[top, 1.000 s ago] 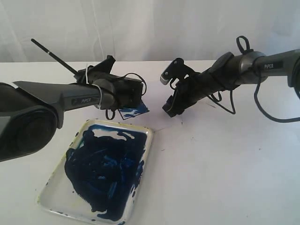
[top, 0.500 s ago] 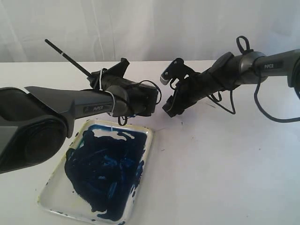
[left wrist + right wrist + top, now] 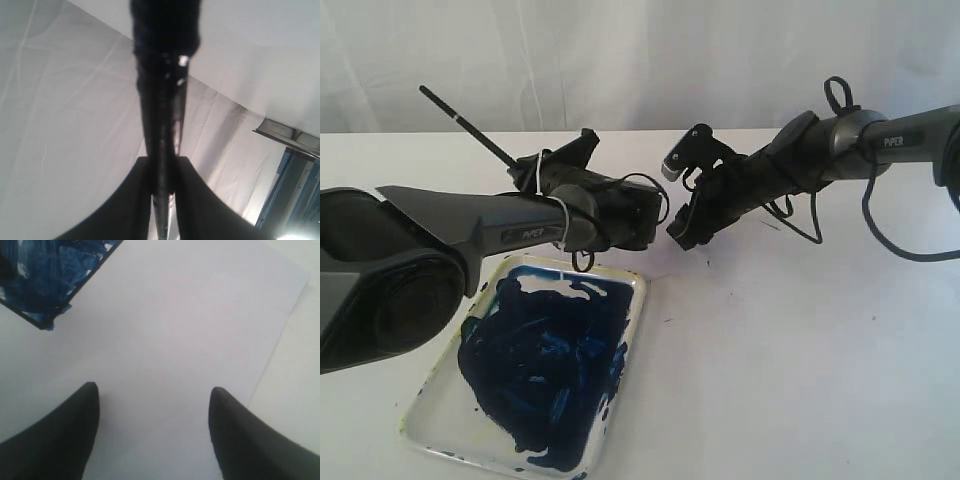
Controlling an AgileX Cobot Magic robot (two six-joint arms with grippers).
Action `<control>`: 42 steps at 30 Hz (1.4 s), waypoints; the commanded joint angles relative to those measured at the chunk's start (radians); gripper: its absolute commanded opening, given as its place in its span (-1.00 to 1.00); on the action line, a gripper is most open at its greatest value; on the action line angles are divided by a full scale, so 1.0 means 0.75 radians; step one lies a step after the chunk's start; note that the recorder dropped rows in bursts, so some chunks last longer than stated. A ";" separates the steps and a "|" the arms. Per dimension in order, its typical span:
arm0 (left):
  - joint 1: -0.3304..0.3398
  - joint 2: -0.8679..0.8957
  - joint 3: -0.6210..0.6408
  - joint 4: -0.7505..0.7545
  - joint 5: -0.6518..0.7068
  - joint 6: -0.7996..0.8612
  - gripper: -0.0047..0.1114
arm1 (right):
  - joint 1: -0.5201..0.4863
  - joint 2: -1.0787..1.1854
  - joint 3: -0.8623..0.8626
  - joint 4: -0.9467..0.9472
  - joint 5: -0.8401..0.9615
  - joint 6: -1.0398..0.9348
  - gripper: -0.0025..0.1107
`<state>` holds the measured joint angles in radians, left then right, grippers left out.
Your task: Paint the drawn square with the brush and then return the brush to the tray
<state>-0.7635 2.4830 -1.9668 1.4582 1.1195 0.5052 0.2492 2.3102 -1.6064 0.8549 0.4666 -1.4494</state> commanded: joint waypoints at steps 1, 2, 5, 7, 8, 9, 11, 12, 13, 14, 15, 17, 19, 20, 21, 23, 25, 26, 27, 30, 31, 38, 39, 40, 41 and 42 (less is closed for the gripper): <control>-0.008 0.000 0.003 -0.034 0.057 0.043 -0.92 | 0.002 0.024 0.016 -0.050 -0.005 -0.011 0.10; -0.008 0.000 0.003 -0.034 0.056 0.028 -0.92 | 0.002 0.024 0.016 -0.050 -0.005 -0.011 0.10; -0.008 0.000 0.003 -0.034 0.074 0.019 -0.92 | 0.002 0.024 0.016 -0.050 -0.008 0.017 0.10; -0.008 0.000 0.003 -0.034 0.080 0.032 -0.92 | 0.002 0.024 0.016 -0.050 -0.008 0.017 0.10; -0.008 0.000 0.003 -0.037 0.096 0.061 -0.92 | 0.002 0.024 0.016 -0.050 -0.011 0.016 0.10; -0.008 0.000 0.003 -0.041 0.108 0.094 -0.92 | 0.002 0.024 0.016 -0.050 -0.011 0.016 0.10; -0.005 0.000 0.003 -0.064 0.108 0.145 -0.92 | 0.002 0.024 0.016 -0.050 -0.011 0.016 0.10; -0.005 0.000 0.003 -0.064 0.108 0.154 -0.92 | 0.002 0.024 0.016 -0.050 -0.011 0.016 0.10; -0.002 0.000 0.003 -0.064 0.111 0.174 -0.92 | 0.002 0.024 0.016 -0.050 -0.011 0.016 0.10; 0.003 0.000 0.003 -0.064 0.111 0.188 -0.92 | 0.002 0.024 0.016 -0.050 -0.011 0.016 0.10; 0.006 0.000 0.003 -0.064 0.115 0.203 -0.92 | 0.002 0.024 0.016 -0.050 -0.014 0.016 0.10; 0.017 0.000 0.003 -0.064 0.128 0.205 -0.92 | 0.002 0.024 0.016 -0.050 -0.014 0.016 0.10; 0.030 0.000 0.003 -0.064 0.135 0.209 -0.92 | 0.002 0.024 0.016 -0.050 -0.016 0.016 0.10; 0.040 0.000 0.003 -0.064 0.135 0.209 -0.92 | 0.002 0.024 0.016 -0.050 -0.018 0.016 0.10; 0.044 0.000 0.003 -0.064 0.135 0.209 -0.92 | 0.002 0.024 0.016 -0.050 -0.018 0.016 0.10; 0.058 0.000 0.003 -0.064 0.135 0.209 -0.92 | 0.002 0.024 0.016 -0.050 -0.018 0.016 0.10; 0.057 0.000 0.003 -0.064 0.135 0.200 -0.92 | 0.002 0.024 0.016 -0.050 -0.018 0.016 0.10; 0.057 0.000 0.003 -0.064 0.135 0.200 -0.92 | 0.002 0.024 0.016 -0.050 -0.018 0.016 0.10; 0.057 0.000 0.003 -0.064 0.135 0.194 -0.92 | 0.002 0.024 0.016 -0.050 -0.018 0.016 0.10; 0.052 0.000 0.003 -0.064 0.135 0.183 -0.92 | 0.002 0.024 0.016 -0.050 -0.018 0.016 0.10; 0.049 0.000 0.003 -0.064 0.135 0.149 -0.92 | 0.002 0.024 0.016 -0.050 -0.018 0.016 0.10; 0.019 0.000 0.003 -0.102 0.135 0.121 -0.92 | 0.002 0.024 0.016 -0.050 -0.017 0.019 0.10; 0.014 0.000 0.003 -0.115 0.135 0.114 -0.92 | 0.002 0.024 0.016 -0.050 -0.017 0.019 0.10; 0.010 0.000 0.003 -0.121 0.135 0.099 -0.92 | 0.002 0.024 0.016 -0.050 -0.017 0.019 0.10; 0.011 0.000 0.003 -0.127 0.135 0.093 -0.92 | 0.002 0.024 0.016 -0.050 -0.017 0.019 0.10; 0.011 0.000 0.003 -0.138 0.135 0.089 -0.92 | 0.002 0.024 0.016 -0.050 -0.017 0.019 0.10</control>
<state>-0.7451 2.4830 -1.9668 1.3845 1.1198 0.5960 0.2492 2.3119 -1.6064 0.8534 0.4571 -1.4318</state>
